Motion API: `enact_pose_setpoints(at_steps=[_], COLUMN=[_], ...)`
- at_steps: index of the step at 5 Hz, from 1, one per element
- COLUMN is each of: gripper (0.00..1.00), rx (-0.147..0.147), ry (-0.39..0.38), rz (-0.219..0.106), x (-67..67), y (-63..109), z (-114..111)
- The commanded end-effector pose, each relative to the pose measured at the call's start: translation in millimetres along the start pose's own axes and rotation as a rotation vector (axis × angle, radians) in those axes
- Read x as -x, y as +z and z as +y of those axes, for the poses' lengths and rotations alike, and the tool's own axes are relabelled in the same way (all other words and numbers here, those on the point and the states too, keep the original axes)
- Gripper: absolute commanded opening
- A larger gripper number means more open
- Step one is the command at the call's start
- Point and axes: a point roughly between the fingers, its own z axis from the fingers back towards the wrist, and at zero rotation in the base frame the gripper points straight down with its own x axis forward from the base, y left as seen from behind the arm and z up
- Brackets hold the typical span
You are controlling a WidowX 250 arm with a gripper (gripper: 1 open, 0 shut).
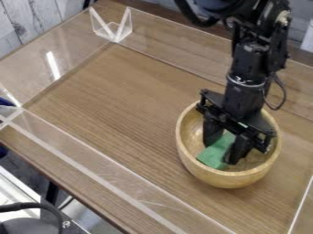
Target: Remove the green block from inside the brown bowl and put it on the table
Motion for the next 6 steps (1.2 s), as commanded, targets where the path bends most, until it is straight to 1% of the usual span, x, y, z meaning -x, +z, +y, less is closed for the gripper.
enact_pose_setpoints(at_steps=[1,2,6], gripper=[0.0,0.0,0.0], rx=[0.0,-0.005,-0.003], ry=[0.002,0.011,0.026], rz=[-0.091,-0.112,-0.124], x=[-2.6,-1.7,3.1], y=[27.0,39.0,52.0], z=[2.7,6.1,13.5])
